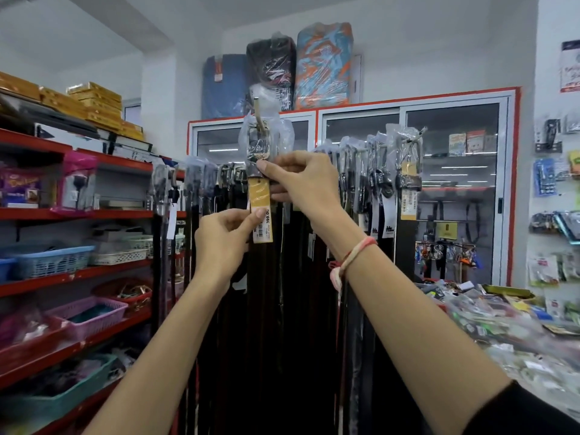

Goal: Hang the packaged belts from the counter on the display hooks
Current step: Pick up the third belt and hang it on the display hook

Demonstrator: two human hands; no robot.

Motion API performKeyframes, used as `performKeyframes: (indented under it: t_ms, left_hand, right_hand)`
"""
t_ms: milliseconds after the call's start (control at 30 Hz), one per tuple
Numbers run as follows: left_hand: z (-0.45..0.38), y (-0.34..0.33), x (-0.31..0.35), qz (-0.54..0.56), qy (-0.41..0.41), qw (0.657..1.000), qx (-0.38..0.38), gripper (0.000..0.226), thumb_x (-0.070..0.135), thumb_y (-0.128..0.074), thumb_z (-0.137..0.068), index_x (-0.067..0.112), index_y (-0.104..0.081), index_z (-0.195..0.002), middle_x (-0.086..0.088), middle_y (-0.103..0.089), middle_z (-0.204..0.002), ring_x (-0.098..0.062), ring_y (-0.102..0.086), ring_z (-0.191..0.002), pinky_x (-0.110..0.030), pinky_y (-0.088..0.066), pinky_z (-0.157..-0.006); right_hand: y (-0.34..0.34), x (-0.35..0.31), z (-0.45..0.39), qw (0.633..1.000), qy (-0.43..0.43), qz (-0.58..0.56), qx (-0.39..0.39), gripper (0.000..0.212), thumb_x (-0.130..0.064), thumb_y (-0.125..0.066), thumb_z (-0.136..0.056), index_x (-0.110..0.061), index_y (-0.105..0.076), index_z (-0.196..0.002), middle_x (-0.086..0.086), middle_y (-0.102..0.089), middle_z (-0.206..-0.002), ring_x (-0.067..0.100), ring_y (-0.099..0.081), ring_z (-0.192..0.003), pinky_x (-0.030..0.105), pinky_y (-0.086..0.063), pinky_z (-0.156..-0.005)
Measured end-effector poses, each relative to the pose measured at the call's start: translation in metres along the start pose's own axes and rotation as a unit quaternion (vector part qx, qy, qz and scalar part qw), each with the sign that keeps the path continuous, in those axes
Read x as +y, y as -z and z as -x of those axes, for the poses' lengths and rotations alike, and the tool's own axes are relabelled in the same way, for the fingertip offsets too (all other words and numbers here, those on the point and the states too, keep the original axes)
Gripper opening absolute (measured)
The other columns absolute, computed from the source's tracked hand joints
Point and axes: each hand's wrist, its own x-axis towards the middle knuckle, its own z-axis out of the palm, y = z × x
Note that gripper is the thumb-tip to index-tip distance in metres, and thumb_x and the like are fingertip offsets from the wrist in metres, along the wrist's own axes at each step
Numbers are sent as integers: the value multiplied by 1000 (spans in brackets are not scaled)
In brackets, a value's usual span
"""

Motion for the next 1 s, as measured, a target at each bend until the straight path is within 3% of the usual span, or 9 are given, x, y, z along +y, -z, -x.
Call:
performKeyframes:
  t_ms: [67, 133, 200, 300, 467, 633, 733, 867, 1000]
  left_hand:
    - [7, -3, 1, -43, -44, 997, 36, 26, 34, -75, -81, 20, -70, -102, 3, -72, -96, -8, -68, -87, -37, -59, -83]
    - [18, -10, 2, -130, -129, 978, 104, 36, 24, -76, -81, 18, -61, -113, 0, -64, -109, -11, -62, -95, -27, -52, -86]
    - [31, -21, 7, -217, -260, 927, 160, 37, 18, -74, -81, 14, -60, -115, -5, -58, -113, -12, -52, -101, -14, -40, -88]
    - [42, -52, 12, -203, -360, 906, 94, 15, 17, -70, -86, 10, -66, -99, -4, -61, -99, -7, -52, -88, -13, -42, -82]
    - [48, -121, 12, -100, -255, 960, -58, 11, 25, -69, -88, 14, -70, -89, 2, -65, -86, -5, -60, -71, -18, -50, -69]
    - [49, -171, -2, -95, -130, 981, -112, 28, 33, -68, -87, 10, -70, -104, -3, -75, -90, -16, -70, -82, -34, -58, -81]
    - [44, -184, -12, -87, -75, 984, -138, 31, 34, -70, -86, 7, -73, -102, -10, -77, -89, -21, -73, -79, -40, -62, -77]
    - [33, -186, -22, -46, -12, 988, -148, 26, 29, -75, -82, 5, -76, -92, -14, -77, -85, -25, -74, -71, -41, -64, -67]
    - [23, -189, -29, -54, -6, 991, -120, 26, 28, -77, -80, 4, -76, -90, -15, -76, -79, -31, -74, -70, -45, -63, -71]
  right_hand:
    - [11, -1, 6, 1000, 6, -17, -8, 23, -18, -80, -79, -2, -74, -95, 10, -75, -78, 17, -72, -63, 27, -63, -62]
    - [32, 4, 13, 999, 38, -6, 24, 17, -18, -77, -81, -7, -74, -94, 7, -75, -79, 17, -74, -66, 28, -64, -65]
    - [60, 13, 18, 995, 59, 7, 84, 9, -20, -75, -82, -15, -73, -89, 2, -75, -78, 13, -73, -66, 26, -62, -67]
    - [103, 29, 23, 981, 73, 38, 174, 6, -25, -73, -84, -21, -72, -88, -2, -75, -81, 7, -71, -65, 24, -61, -67]
    - [159, 57, 15, 962, 33, 34, 270, 10, -29, -75, -83, -22, -74, -90, -5, -74, -84, 8, -68, -79, 30, -60, -80]
    - [186, 68, 3, 987, -112, -41, 108, 37, -31, -68, -88, -10, -65, -119, -4, -70, -98, 10, -66, -92, 26, -55, -84]
    - [192, 68, -1, 983, -152, -93, 32, 36, -31, -65, -90, -7, -66, -117, 2, -76, -100, 16, -73, -94, 30, -59, -85]
    - [188, 72, -8, 976, -166, -143, 12, 15, -26, -64, -92, -13, -68, -97, -10, -77, -71, 6, -73, -67, 20, -60, -63]
    - [177, 83, -15, 975, -163, -148, 32, 25, -25, -66, -91, -7, -66, -108, -1, -75, -88, 9, -73, -75, 22, -61, -66]
